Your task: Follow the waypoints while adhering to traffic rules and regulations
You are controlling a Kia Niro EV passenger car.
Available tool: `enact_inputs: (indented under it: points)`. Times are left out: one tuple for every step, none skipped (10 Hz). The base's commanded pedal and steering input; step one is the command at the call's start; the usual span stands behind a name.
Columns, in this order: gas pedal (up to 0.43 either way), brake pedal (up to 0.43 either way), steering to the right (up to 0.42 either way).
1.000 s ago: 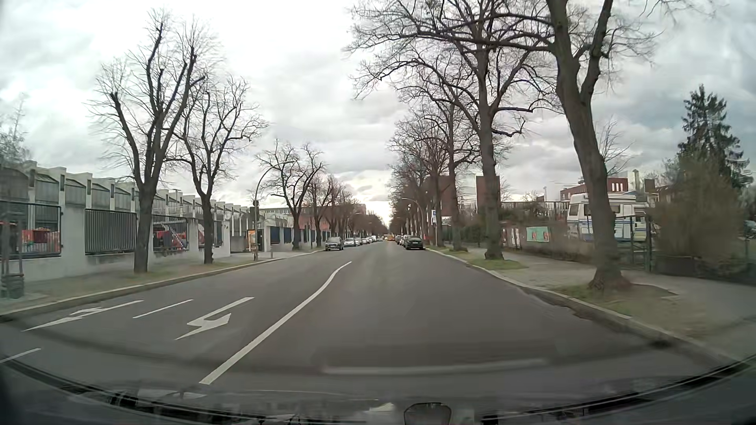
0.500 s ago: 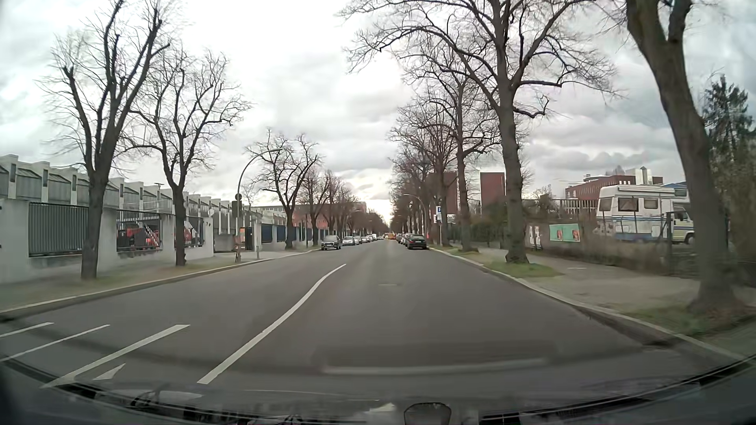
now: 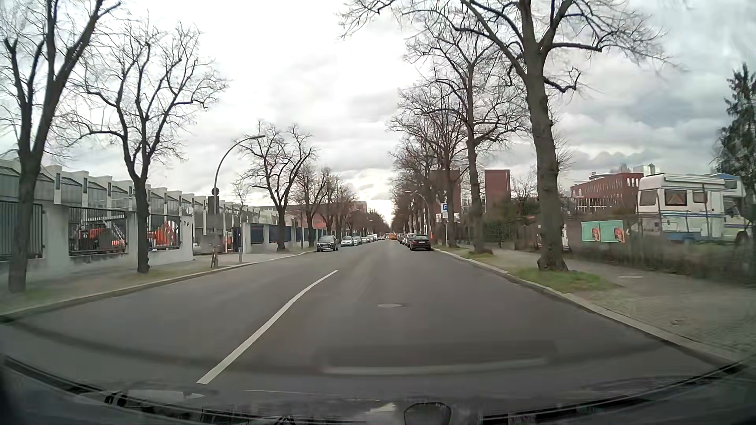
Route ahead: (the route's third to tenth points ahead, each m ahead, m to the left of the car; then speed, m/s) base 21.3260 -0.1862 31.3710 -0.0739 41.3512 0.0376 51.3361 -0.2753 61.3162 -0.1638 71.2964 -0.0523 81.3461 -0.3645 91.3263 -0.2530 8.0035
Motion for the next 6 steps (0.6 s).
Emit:
enact_inputs:
  points:
    - [0.020, 0.012, -0.005]
    - [0.028, 0.012, -0.006]
    - [0.028, 0.012, -0.007]
    - [0.028, 0.012, -0.007]
    - [0.028, 0.012, -0.007]
    - [0.028, 0.012, -0.007]
